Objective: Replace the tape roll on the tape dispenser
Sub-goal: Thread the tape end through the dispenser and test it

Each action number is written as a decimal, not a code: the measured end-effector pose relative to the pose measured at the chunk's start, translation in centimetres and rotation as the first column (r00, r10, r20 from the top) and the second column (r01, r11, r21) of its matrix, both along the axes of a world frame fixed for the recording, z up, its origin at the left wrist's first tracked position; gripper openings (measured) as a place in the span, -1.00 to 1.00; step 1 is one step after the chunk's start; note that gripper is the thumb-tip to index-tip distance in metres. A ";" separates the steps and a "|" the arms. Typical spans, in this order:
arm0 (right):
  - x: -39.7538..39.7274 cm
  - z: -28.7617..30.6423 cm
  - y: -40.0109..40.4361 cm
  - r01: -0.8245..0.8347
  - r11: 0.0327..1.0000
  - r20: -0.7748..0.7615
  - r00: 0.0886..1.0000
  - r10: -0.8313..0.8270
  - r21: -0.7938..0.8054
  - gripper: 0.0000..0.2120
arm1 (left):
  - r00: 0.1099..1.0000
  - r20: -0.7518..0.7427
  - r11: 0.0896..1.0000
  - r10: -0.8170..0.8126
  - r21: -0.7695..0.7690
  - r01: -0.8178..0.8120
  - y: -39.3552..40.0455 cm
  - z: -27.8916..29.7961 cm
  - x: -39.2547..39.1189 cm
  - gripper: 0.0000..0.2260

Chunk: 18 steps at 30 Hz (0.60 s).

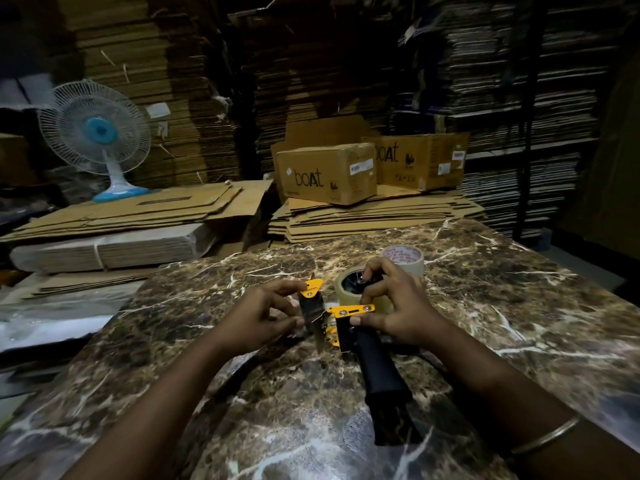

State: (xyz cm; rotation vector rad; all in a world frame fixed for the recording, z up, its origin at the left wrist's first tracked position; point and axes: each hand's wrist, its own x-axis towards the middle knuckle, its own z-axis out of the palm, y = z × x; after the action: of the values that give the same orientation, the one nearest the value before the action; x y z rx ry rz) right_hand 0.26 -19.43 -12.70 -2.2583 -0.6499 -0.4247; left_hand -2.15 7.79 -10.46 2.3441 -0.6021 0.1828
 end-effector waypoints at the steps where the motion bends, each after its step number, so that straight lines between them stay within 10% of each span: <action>1: 0.0 0.1 0.0 -0.007 1.000 -0.015 1.000 0.007 0.006 -0.68 | 1.000 -0.006 1.000 0.004 -0.010 -0.004 0.2 -0.1 -0.2 -0.93; 18: 1.0 -0.2 -0.2 -0.112 0.993 0.046 0.993 0.109 0.050 -0.68 | 0.997 -0.006 0.995 0.077 -0.057 -0.077 4.3 -1.8 -1.5 -0.92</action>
State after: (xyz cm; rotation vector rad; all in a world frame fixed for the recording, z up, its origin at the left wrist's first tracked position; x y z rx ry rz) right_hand 1.29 -19.65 -12.90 -2.1573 -0.7738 -0.4322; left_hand -3.65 12.10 -12.25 2.3132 -0.4986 0.2275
